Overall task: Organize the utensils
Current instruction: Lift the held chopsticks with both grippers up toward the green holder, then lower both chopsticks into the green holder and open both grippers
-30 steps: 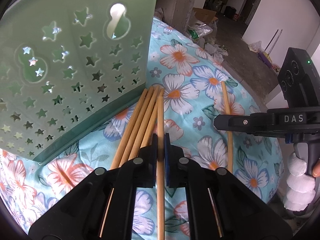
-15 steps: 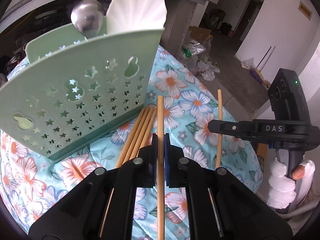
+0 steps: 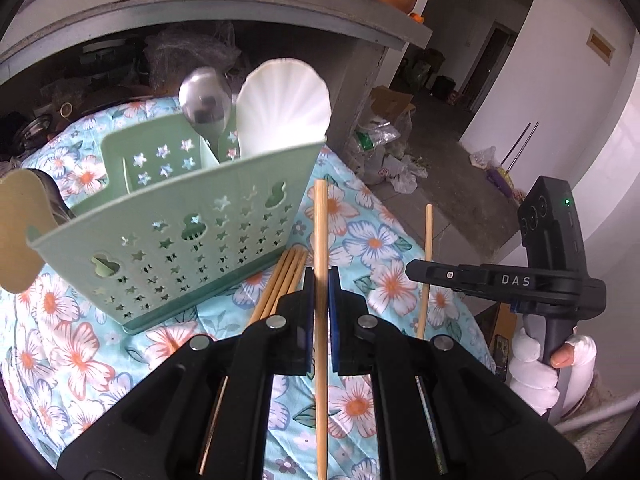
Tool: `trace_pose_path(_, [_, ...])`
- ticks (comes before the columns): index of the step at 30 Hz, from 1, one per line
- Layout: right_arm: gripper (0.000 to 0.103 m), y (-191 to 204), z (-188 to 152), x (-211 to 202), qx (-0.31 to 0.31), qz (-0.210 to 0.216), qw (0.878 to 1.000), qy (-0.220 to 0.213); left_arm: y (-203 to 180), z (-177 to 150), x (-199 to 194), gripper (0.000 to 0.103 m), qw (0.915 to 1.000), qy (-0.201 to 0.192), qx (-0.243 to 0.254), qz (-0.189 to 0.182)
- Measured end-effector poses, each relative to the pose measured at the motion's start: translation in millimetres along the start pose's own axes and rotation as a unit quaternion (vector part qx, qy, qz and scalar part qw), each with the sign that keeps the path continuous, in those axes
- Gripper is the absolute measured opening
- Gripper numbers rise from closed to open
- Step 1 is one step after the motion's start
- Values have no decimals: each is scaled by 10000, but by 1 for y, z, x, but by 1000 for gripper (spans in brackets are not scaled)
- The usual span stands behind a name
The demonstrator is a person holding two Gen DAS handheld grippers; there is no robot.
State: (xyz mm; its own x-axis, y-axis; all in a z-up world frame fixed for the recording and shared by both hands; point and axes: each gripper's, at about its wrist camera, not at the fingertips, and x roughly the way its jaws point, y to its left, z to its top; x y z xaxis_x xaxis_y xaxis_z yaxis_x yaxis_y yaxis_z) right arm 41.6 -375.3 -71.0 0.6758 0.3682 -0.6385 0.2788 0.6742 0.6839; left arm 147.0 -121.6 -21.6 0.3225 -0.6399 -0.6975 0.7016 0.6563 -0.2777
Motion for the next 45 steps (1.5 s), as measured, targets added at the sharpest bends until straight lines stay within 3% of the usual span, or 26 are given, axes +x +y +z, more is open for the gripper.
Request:
trace_pose_path(4, [7, 7, 5, -10, -153, -11, 9998, -140, 0, 10, -26, 5, 9993, -364, -38, -79])
trace_pose_path(10, [7, 26, 22, -33, -510, 76, 9975, -483, 11, 36, -85, 5, 9914, -1302, -115, -15])
trace_pose_path(18, [7, 64, 51, -54, -1024, 247, 9907, -858, 28, 69, -157, 5, 9643, -2629, -89, 301])
trace_pose_path(25, [7, 100, 68, -67, -1422, 424, 9825, -1129, 41, 99, -169, 5, 9404, -3373, -205, 376])
trace_pose_path(28, [7, 112, 73, -69, -1576, 506, 9790, -1194, 46, 107, -152, 5, 9329, -3536, -98, 683])
trace_pose_path(35, [7, 134, 85, -70, -1829, 654, 9729, -1252, 69, 107, -99, 5, 9361, -3338, -311, 1065])
trace_pose_path(45, [7, 178, 111, -74, -2310, 1116, 9539, -1558, 79, 93, -79, 8, 9417, -3097, -385, 1260])
